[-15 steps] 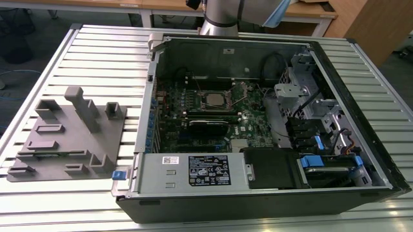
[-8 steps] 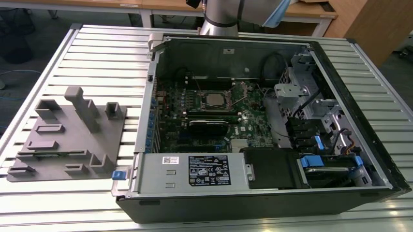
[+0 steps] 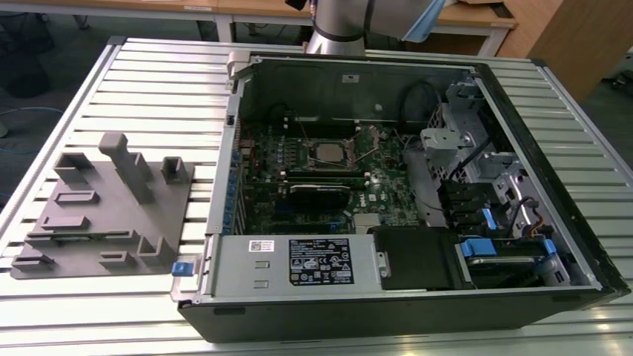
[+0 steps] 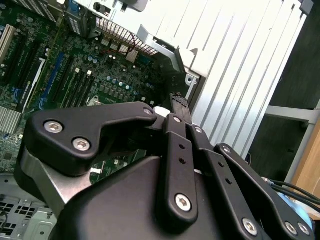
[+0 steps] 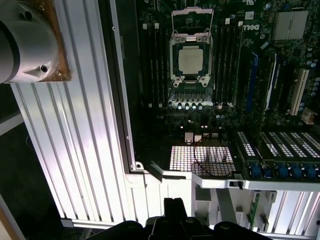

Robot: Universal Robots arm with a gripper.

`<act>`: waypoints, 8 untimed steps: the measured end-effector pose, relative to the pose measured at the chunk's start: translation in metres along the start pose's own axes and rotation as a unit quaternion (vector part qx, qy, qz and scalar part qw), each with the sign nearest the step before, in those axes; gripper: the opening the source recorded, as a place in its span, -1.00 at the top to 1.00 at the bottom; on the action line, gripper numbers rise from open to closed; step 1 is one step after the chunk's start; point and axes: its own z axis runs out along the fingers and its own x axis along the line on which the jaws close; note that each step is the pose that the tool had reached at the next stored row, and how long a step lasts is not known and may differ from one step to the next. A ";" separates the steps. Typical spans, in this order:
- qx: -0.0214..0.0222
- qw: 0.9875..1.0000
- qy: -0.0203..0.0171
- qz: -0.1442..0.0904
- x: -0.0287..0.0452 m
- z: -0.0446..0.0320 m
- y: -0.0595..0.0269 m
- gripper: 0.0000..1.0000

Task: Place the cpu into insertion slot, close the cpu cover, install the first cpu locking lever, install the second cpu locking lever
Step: 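Close the cpu cover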

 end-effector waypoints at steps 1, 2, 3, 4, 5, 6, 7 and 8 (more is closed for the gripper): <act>0.000 1.000 0.000 0.000 0.0000 -0.0003 -0.0002 0.79; 0.000 1.000 0.000 0.000 0.0001 -0.0007 -0.0004 0.79; 0.000 1.000 0.000 0.000 0.0001 -0.0011 -0.0005 0.79; 0.000 1.000 0.000 0.000 0.0001 -0.0014 -0.0007 0.79; 0.000 1.000 0.000 0.000 0.0002 -0.0018 -0.0009 0.79; 0.000 1.000 0.000 0.000 0.0002 -0.0021 -0.0011 0.79; 0.000 1.000 0.000 0.000 0.0003 -0.0024 -0.0012 0.79; 0.000 1.000 0.000 0.000 0.0003 -0.0028 -0.0014 0.79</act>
